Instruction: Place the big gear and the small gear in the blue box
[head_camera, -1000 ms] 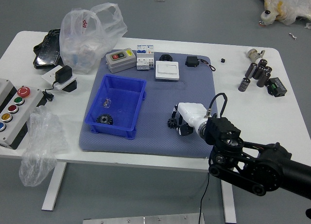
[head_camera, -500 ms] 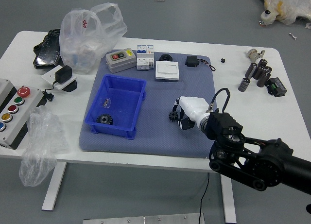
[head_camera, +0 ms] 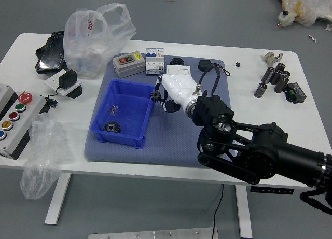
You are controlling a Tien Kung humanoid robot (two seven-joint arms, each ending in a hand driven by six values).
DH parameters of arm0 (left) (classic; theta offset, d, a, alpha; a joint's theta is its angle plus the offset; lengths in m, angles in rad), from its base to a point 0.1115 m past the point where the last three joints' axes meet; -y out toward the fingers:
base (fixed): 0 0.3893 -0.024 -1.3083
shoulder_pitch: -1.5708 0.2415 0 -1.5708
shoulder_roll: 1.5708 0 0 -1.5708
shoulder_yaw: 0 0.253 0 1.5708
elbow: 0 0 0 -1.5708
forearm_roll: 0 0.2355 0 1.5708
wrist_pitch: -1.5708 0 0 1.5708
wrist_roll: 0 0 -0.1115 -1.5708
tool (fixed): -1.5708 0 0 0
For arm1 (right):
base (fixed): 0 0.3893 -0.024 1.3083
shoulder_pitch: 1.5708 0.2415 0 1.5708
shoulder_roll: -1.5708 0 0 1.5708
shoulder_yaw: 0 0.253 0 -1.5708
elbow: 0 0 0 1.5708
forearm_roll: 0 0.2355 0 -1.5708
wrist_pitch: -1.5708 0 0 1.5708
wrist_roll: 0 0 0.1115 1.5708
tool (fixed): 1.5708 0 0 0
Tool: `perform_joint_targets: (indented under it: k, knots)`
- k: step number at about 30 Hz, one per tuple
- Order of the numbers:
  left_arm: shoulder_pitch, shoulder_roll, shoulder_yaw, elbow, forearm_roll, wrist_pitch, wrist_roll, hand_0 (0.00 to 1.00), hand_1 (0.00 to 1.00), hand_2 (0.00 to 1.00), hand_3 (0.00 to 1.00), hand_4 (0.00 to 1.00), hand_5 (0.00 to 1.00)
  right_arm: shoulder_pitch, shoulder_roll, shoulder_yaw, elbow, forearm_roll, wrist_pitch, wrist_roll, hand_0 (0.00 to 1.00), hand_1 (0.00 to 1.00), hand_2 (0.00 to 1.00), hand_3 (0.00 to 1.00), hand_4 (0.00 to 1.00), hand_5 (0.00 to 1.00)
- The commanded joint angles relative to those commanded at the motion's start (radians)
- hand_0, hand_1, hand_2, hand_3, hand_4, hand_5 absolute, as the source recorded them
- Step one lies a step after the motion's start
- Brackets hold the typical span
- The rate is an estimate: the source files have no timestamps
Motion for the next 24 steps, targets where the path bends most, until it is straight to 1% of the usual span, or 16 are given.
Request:
perform_joint_targets:
  k: [4, 7, 8, 9, 12, 13, 14, 19, 20, 24]
  knots:
    - [0.001, 0.002, -0.004, -0.001, 0.006, 0.0, 0.004, 0.659, 0.642, 0.639, 0.762, 0.777, 0.784, 0.05, 0.047, -0.076, -0.034, 0.049, -0.074, 0.056, 0.187, 0.304, 0.404, 0.359, 0.582, 0.1]
    - [0.002, 0.003, -0.009, -0.002, 0.012, 0.0, 0.008, 0.659, 0.642, 0.639, 0.762, 0.777, 0.784, 0.081, 0.084, -0.137, -0.079, 0.101, -0.136, 0.118, 0.187, 0.304, 0.404, 0.359, 0.582, 0.1]
    - [0.002, 0.003, -0.01, -0.002, 0.013, 0.0, 0.009, 0.659, 0.642, 0.639, 0.763, 0.776, 0.785, 0.087, 0.093, -0.153, -0.092, 0.114, -0.152, 0.134, 0.199, 0.346, 0.438, 0.377, 0.596, 0.107]
    - [0.001, 0.004, -0.01, -0.003, 0.014, 0.0, 0.009, 0.659, 0.642, 0.639, 0.763, 0.776, 0.785, 0.094, 0.103, -0.172, -0.106, 0.132, -0.168, 0.152, 0.199, 0.346, 0.438, 0.377, 0.596, 0.107]
    - [0.001, 0.005, -0.012, -0.003, 0.017, -0.001, 0.01, 0.659, 0.642, 0.639, 0.763, 0.776, 0.785, 0.107, 0.122, -0.217, -0.125, 0.169, -0.194, 0.185, 0.199, 0.346, 0.438, 0.377, 0.596, 0.107]
    - [0.001, 0.005, -0.012, -0.003, 0.018, -0.001, 0.011, 0.659, 0.642, 0.639, 0.763, 0.776, 0.785, 0.108, 0.122, -0.228, -0.127, 0.178, -0.196, 0.192, 0.199, 0.346, 0.438, 0.377, 0.596, 0.107]
    - [0.001, 0.005, -0.013, -0.003, 0.019, -0.001, 0.011, 0.659, 0.641, 0.639, 0.763, 0.776, 0.785, 0.109, 0.122, -0.237, -0.129, 0.186, -0.197, 0.197, 0.308, 0.601, 0.706, 0.668, 0.66, 0.174]
    - [0.0, 0.005, -0.013, -0.004, 0.02, -0.001, 0.012, 0.659, 0.641, 0.639, 0.763, 0.776, 0.785, 0.11, 0.122, -0.263, -0.141, 0.218, -0.189, 0.213, 0.308, 0.601, 0.706, 0.668, 0.66, 0.174]
    - [0.0, 0.006, -0.013, -0.004, 0.02, -0.001, 0.012, 0.659, 0.642, 0.638, 0.763, 0.776, 0.784, 0.11, 0.122, -0.266, -0.144, 0.222, -0.187, 0.214, 0.412, 0.77, 0.88, 0.893, 0.747, 0.273]
    - [-0.001, 0.006, -0.011, -0.004, 0.018, -0.001, 0.012, 0.659, 0.642, 0.638, 0.763, 0.776, 0.784, 0.108, 0.122, -0.272, -0.152, 0.231, -0.181, 0.213, 0.412, 0.77, 0.88, 0.893, 0.747, 0.273]
